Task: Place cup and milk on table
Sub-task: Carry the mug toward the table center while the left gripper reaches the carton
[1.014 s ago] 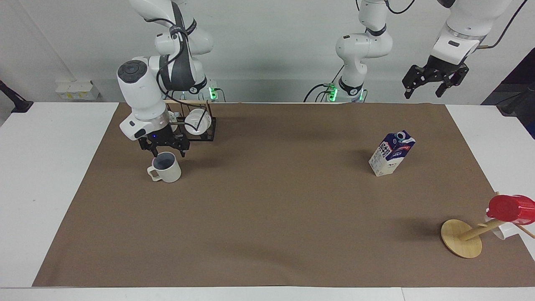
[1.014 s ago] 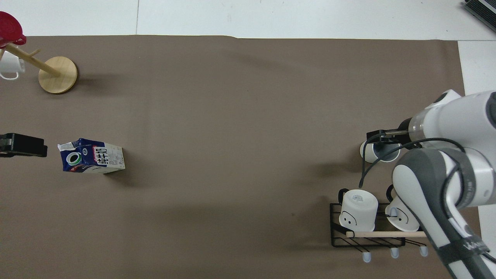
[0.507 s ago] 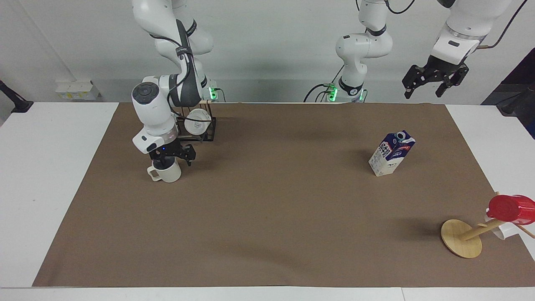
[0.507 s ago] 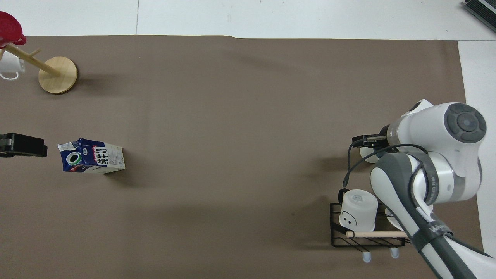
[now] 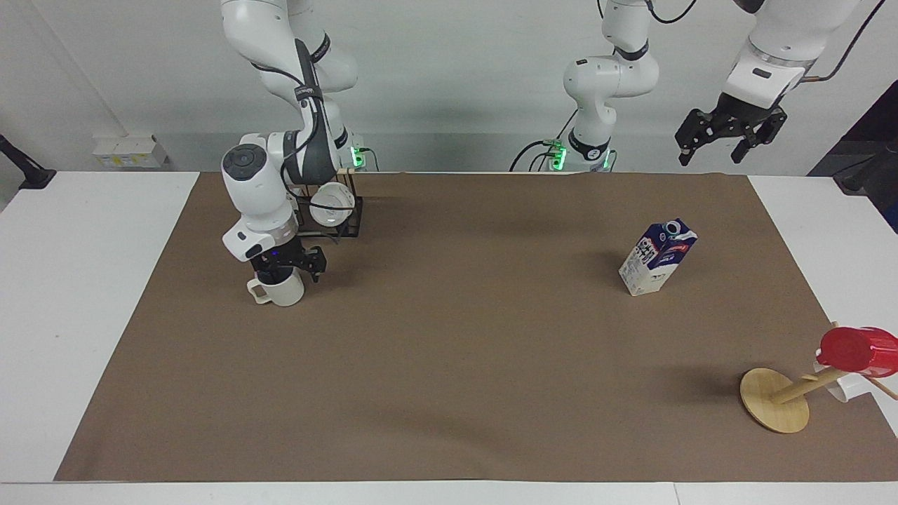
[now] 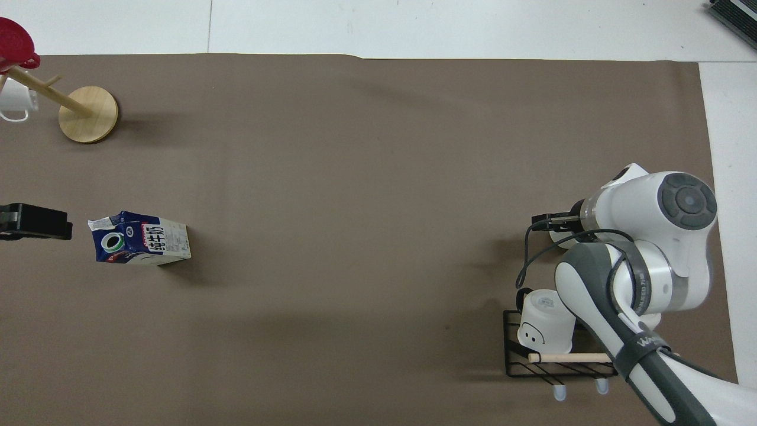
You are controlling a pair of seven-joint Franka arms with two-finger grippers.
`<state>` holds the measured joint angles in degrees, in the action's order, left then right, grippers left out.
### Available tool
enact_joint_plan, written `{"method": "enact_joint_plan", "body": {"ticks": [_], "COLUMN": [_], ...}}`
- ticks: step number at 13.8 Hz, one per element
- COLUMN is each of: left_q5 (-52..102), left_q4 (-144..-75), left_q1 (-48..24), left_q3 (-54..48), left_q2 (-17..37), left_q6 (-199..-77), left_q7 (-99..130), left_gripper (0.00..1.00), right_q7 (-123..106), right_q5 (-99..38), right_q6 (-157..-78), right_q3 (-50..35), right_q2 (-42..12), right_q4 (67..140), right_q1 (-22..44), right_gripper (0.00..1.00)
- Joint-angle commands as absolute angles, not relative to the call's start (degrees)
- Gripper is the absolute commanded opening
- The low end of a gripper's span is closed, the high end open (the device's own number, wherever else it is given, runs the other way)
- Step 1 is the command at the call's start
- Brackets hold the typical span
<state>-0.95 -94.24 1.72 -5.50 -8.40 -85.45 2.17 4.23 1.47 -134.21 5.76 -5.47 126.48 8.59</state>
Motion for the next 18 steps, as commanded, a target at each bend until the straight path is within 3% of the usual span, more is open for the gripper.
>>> {"method": "enact_joint_plan", "body": {"ticks": [1,2,3,9,12,18], "left_q5": [-1.6,-1.6,-1.6,-1.6,-1.5,-1.6], "left_q4": [-93.5,-93.5,-93.5,-93.5,-93.5,-93.5], "left_q1": [1.0,1.0,1.0,1.0,0.9,1.0], "left_q3": [-5.0,-5.0,-5.0,-4.9,-5.0,-4.9], "left_q2": [-8.3,-8.3,-8.3,-8.3,-8.3,-8.3], "left_q6": [-84.5,-85.0,-85.1,-84.4,-84.4,-84.8], "left_q7": [2.9,2.9,2.9,2.9,2.9,3.0], "left_gripper": [1.00,1.00,1.00,1.00,1.00,1.00], "right_q7": [3.6,3.9,4.4,11.7,18.6,31.9], "right_q5": [1.1,1.1,1.0,1.0,1.0,1.3], "right_q6": [-135.7,-135.6,-135.6,-134.5,-130.4,-123.9], "right_q3": [5.4,5.4,5.4,5.4,5.4,5.4], "right_q2": [-5.4,-5.4,-5.5,-7.1,-6.2,-8.0], "right_q4": [127.3,127.3,127.2,123.3,119.2,110.1], "right_q1": [7.9,7.9,7.9,8.8,11.4,22.0], "right_gripper": [0.26,0.08,0.00,0.00,0.00,0.00]}}
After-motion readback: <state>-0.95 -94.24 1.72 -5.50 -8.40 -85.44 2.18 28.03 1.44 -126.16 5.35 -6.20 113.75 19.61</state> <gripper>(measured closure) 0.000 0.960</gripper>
